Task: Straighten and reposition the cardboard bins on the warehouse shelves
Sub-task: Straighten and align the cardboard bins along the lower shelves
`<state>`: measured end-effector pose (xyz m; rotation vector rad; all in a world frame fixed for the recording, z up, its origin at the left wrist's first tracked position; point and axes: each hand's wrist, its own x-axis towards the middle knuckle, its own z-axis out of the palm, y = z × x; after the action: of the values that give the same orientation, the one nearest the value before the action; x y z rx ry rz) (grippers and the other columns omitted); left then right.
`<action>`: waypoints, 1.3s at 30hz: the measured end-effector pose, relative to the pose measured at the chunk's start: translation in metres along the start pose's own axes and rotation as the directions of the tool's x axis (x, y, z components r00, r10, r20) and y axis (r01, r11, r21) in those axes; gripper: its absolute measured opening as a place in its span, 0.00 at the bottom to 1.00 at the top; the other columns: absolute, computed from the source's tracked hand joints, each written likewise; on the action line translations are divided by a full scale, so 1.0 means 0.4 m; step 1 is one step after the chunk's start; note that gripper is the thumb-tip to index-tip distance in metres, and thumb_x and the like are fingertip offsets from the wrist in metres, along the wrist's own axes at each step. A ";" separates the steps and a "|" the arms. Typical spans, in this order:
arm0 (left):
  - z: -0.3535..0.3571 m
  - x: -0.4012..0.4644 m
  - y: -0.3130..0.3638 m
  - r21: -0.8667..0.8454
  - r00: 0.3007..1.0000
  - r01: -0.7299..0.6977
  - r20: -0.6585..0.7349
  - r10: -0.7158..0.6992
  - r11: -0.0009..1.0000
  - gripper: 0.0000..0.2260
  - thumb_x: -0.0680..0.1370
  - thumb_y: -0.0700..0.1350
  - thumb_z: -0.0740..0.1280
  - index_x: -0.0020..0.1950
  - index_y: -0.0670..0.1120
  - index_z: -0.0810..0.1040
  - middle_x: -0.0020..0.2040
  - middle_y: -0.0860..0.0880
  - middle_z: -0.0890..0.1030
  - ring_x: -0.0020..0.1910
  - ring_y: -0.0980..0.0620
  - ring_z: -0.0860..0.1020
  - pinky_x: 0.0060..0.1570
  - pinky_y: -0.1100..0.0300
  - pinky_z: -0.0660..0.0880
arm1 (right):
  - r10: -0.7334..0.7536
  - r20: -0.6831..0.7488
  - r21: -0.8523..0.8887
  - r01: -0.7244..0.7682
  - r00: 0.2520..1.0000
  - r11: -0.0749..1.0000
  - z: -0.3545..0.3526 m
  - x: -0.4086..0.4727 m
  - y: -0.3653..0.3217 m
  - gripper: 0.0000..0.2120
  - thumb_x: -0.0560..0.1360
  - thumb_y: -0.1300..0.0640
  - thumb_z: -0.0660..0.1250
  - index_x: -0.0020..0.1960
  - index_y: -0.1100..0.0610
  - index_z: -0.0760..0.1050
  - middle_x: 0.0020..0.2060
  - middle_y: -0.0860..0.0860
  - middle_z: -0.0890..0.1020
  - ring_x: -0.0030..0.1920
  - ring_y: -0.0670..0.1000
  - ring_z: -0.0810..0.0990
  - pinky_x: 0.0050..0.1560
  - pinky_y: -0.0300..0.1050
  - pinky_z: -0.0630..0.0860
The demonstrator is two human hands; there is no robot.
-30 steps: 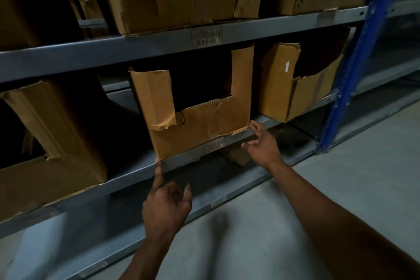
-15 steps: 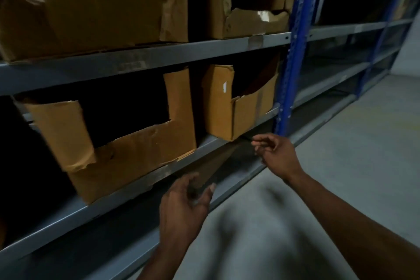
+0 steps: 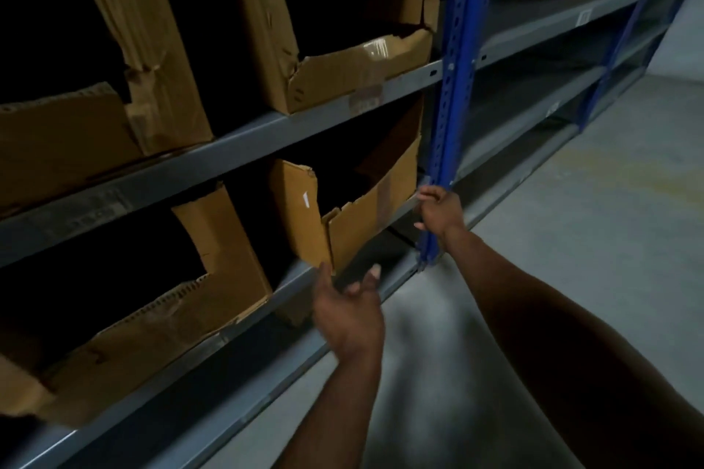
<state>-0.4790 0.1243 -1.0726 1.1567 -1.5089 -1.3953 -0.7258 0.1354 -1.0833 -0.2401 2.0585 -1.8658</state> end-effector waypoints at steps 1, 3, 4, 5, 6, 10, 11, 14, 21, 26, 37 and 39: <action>0.026 0.004 0.007 -0.017 0.999 -0.015 -0.039 0.015 1.000 0.39 0.72 0.48 0.82 0.80 0.46 0.70 0.64 0.48 0.83 0.53 0.50 0.83 0.58 0.53 0.79 | -0.020 0.000 -0.014 0.020 1.000 1.000 0.005 0.008 -0.010 0.17 0.80 0.67 0.64 0.65 0.52 0.76 0.59 0.51 0.81 0.59 0.54 0.81 0.45 0.46 0.84; 0.071 0.026 0.010 -0.041 0.992 -0.087 -0.096 0.083 0.995 0.43 0.73 0.48 0.82 0.83 0.44 0.64 0.78 0.42 0.70 0.60 0.48 0.79 0.61 0.55 0.75 | -0.087 0.027 -0.060 0.088 0.996 0.994 0.002 0.052 -0.036 0.24 0.79 0.66 0.66 0.73 0.52 0.71 0.64 0.49 0.77 0.60 0.54 0.80 0.53 0.52 0.84; 0.088 0.046 0.004 -0.062 0.987 -0.129 -0.102 0.122 0.990 0.44 0.73 0.48 0.81 0.84 0.43 0.62 0.80 0.43 0.67 0.62 0.48 0.78 0.63 0.55 0.74 | -0.117 0.048 -0.077 0.121 0.992 0.990 0.001 0.081 -0.046 0.28 0.79 0.66 0.68 0.76 0.52 0.67 0.66 0.48 0.74 0.60 0.53 0.79 0.56 0.55 0.84; 0.097 0.070 -0.012 -0.071 0.985 -0.147 -0.099 0.139 0.987 0.44 0.74 0.47 0.81 0.85 0.43 0.61 0.81 0.43 0.66 0.63 0.49 0.77 0.65 0.56 0.73 | -0.133 0.073 -0.103 0.140 0.989 0.985 0.001 0.111 -0.050 0.31 0.78 0.65 0.68 0.79 0.53 0.64 0.67 0.47 0.72 0.59 0.52 0.79 0.57 0.56 0.83; 0.112 0.098 -0.034 -0.041 0.984 -0.142 -0.114 0.137 0.989 0.44 0.74 0.47 0.80 0.85 0.44 0.61 0.82 0.43 0.66 0.67 0.48 0.76 0.69 0.55 0.71 | -0.134 0.098 -0.123 0.146 0.986 0.982 0.002 0.139 -0.050 0.33 0.79 0.65 0.68 0.80 0.53 0.62 0.69 0.47 0.71 0.57 0.51 0.79 0.57 0.56 0.83; 0.119 0.150 -0.074 -0.127 0.982 -0.069 -0.181 0.046 0.990 0.41 0.76 0.50 0.78 0.84 0.45 0.63 0.79 0.42 0.71 0.60 0.55 0.81 0.70 0.54 0.74 | -0.088 0.112 -0.066 0.096 0.990 0.993 0.030 0.213 -0.011 0.31 0.80 0.62 0.61 0.81 0.50 0.59 0.68 0.50 0.74 0.54 0.51 0.78 0.53 0.55 0.79; 0.122 0.162 -0.081 -0.201 0.985 -0.077 -0.166 0.044 0.977 0.38 0.77 0.47 0.78 0.83 0.45 0.65 0.78 0.42 0.72 0.45 0.68 0.77 0.59 0.67 0.76 | -0.069 0.122 -0.054 0.076 0.990 0.996 0.039 0.218 -0.009 0.29 0.81 0.62 0.59 0.81 0.50 0.60 0.62 0.51 0.76 0.52 0.52 0.76 0.49 0.53 0.77; 0.120 0.181 -0.097 -0.279 0.992 -0.027 -0.128 -0.009 0.960 0.35 0.77 0.44 0.78 0.81 0.45 0.68 0.78 0.42 0.73 0.29 0.73 0.73 0.37 0.72 0.77 | -0.045 0.157 -0.072 0.056 0.987 0.996 0.063 0.228 -0.006 0.25 0.81 0.61 0.58 0.77 0.51 0.64 0.47 0.54 0.77 0.46 0.54 0.72 0.43 0.49 0.68; 0.076 0.240 -0.120 -0.214 0.984 -0.115 -0.160 0.081 0.970 0.34 0.76 0.49 0.79 0.80 0.48 0.72 0.73 0.44 0.79 0.34 0.61 0.82 0.30 0.51 0.85 | -0.149 0.101 -0.036 0.153 0.984 0.988 0.056 0.198 0.001 0.11 0.81 0.64 0.59 0.54 0.53 0.79 0.37 0.49 0.79 0.35 0.46 0.73 0.36 0.41 0.69; 0.055 0.183 -0.181 -0.065 0.985 -0.156 -0.086 0.150 0.986 0.28 0.77 0.50 0.77 0.77 0.48 0.75 0.61 0.49 0.84 0.39 0.61 0.84 0.39 0.63 0.84 | -0.115 0.203 0.097 0.097 0.972 0.991 0.016 0.199 0.042 0.12 0.71 0.60 0.66 0.53 0.51 0.77 0.52 0.49 0.82 0.57 0.53 0.79 0.51 0.50 0.76; 0.067 0.285 -0.220 0.097 0.954 -0.193 -0.214 0.210 0.976 0.26 0.77 0.52 0.78 0.73 0.61 0.74 0.53 0.54 0.85 0.47 0.48 0.85 0.46 0.43 0.85 | -0.111 0.264 -0.068 0.133 0.958 0.989 0.066 0.221 0.089 0.51 0.69 0.61 0.68 0.82 0.37 0.46 0.76 0.49 0.69 0.73 0.56 0.69 0.72 0.62 0.69; 0.067 0.284 -0.223 0.102 0.951 -0.202 -0.217 0.219 0.974 0.26 0.77 0.50 0.78 0.74 0.57 0.77 0.48 0.59 0.81 0.45 0.51 0.84 0.48 0.44 0.84 | -0.112 0.239 -0.077 0.134 0.965 0.988 0.070 0.201 0.077 0.52 0.67 0.59 0.67 0.83 0.38 0.45 0.72 0.48 0.71 0.71 0.57 0.71 0.72 0.67 0.70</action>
<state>-0.5275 0.0247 -1.1690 1.1241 -1.4847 -1.0325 -0.7865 0.0843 -1.1272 -0.5958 2.0088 -1.7177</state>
